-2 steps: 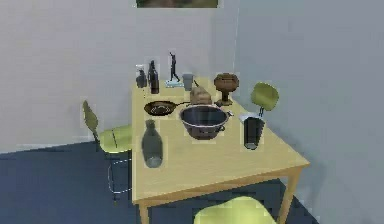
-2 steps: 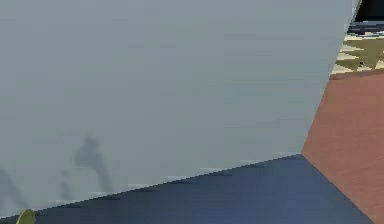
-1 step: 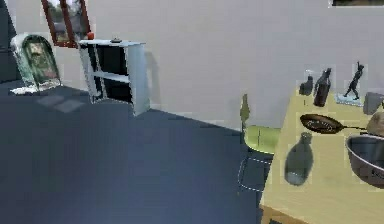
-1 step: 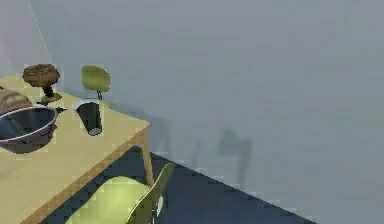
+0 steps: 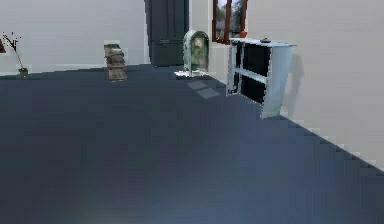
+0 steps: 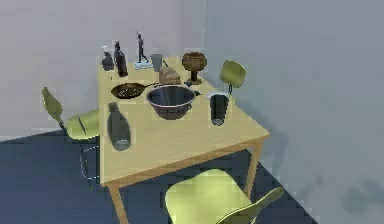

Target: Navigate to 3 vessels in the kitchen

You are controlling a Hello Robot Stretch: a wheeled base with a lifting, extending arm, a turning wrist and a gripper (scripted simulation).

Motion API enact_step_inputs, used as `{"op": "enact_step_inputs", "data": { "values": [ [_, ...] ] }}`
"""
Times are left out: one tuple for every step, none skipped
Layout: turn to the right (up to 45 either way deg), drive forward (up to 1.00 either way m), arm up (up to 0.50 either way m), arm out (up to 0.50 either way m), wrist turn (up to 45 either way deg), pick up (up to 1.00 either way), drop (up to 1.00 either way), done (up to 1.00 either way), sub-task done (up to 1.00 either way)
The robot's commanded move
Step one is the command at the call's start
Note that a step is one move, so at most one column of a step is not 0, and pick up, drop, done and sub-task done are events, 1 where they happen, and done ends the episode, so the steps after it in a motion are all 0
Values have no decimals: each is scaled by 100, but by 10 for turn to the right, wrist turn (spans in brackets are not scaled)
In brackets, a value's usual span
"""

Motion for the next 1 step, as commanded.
{"op": "enact_step_inputs", "data": {
  "values": [
    [0, 35, 0, 0, 0, 0, 0, 0, 0]
  ]
}}
